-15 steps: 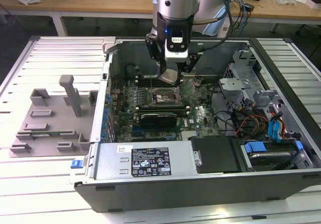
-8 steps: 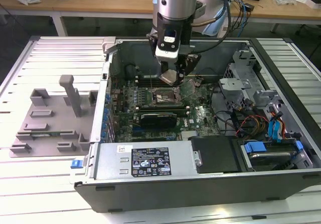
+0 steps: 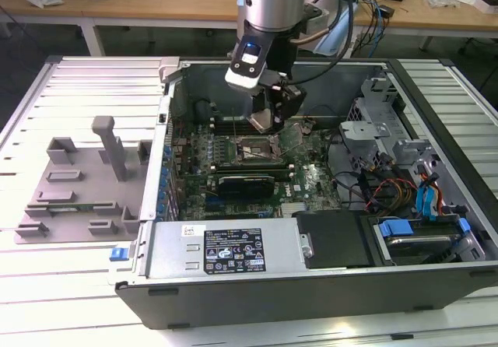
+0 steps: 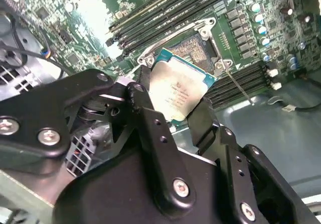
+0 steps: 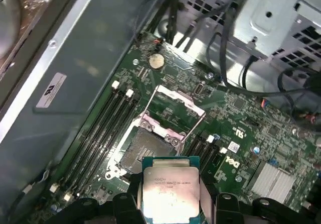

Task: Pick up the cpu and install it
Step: 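Place the cpu into insertion slot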

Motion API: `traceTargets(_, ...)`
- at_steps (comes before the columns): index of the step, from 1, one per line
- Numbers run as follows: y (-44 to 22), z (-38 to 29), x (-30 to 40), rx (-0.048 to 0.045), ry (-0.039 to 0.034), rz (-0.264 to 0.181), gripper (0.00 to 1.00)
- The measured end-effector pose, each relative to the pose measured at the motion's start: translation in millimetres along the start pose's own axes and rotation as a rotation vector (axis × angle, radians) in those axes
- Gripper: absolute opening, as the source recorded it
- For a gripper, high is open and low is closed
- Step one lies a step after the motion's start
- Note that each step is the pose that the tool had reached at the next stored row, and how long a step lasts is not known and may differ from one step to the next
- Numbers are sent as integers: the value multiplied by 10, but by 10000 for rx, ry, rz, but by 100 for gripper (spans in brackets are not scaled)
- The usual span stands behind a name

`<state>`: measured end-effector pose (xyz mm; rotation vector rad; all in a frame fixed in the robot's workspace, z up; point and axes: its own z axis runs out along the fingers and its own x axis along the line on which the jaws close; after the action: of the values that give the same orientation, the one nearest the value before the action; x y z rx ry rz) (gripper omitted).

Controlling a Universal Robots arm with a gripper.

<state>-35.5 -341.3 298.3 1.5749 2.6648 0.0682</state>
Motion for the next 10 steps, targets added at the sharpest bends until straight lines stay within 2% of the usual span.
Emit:
traceTargets(1, 0, 3, 0, 4, -15, 245, 54)
traceTargets(2, 0, 10, 0, 14, -51, 839, 54)
traceTargets(3, -1, 14, 0, 20, -73, 1206, 54)
traceTargets(6, -1, 23, 0, 31, -116, 1898, 54)
traceTargets(7, -2, 27, 0, 38, -139, 2278, 54)
traceTargets(8, -2, 34, 0, 48, -177, 2903, 54)
traceTargets(10, -2, 42, 1, 57, -212, 3483, 54)
